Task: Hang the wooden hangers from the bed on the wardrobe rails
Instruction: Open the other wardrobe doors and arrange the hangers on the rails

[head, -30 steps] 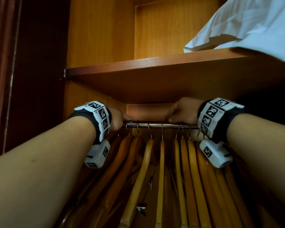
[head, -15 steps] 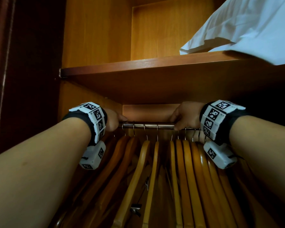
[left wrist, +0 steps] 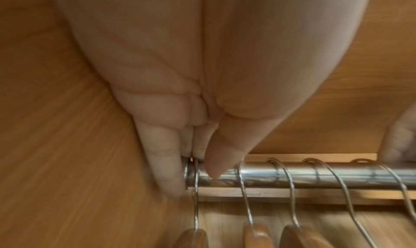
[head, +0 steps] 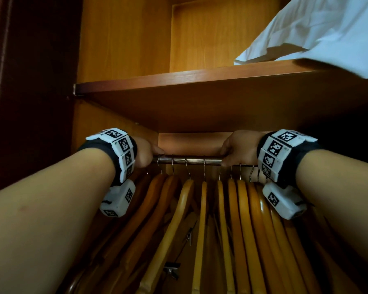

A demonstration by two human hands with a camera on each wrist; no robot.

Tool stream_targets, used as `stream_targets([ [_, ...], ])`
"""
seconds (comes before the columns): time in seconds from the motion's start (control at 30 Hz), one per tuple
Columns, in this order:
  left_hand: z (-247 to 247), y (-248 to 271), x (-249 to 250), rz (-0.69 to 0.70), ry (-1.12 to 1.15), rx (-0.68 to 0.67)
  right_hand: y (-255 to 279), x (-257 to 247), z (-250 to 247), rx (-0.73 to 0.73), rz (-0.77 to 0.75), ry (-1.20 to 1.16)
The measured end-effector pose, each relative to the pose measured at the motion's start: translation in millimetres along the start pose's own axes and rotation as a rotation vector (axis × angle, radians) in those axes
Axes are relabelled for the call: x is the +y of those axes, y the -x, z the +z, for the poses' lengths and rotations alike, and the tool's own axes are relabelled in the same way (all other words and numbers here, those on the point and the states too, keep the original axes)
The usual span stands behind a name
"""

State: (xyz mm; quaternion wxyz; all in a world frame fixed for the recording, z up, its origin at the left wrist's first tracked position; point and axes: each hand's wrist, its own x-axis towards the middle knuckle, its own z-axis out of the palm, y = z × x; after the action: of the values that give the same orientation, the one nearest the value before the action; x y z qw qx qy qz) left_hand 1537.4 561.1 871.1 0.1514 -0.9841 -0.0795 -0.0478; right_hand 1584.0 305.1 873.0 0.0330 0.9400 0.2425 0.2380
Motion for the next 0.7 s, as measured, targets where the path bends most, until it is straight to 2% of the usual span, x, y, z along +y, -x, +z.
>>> stream_targets([
  [0.17, 1, 3, 1, -0.009, 0.009, 0.034, 0, -3, -2, -0.013, -0.003, 0.016],
  [0.3, -1, 6, 4, -0.023, -0.046, 0.025, 1, -5, -3, -0.009, -0.005, 0.028],
  [0.53, 0, 1, 0, -0.021, -0.004, 0.016, -3, -10, -3, -0.022, -0.007, 0.043],
  [0.7, 4, -11, -2, -0.070, 0.011, 0.000, -7, -13, -1, -0.028, -0.020, 0.043],
])
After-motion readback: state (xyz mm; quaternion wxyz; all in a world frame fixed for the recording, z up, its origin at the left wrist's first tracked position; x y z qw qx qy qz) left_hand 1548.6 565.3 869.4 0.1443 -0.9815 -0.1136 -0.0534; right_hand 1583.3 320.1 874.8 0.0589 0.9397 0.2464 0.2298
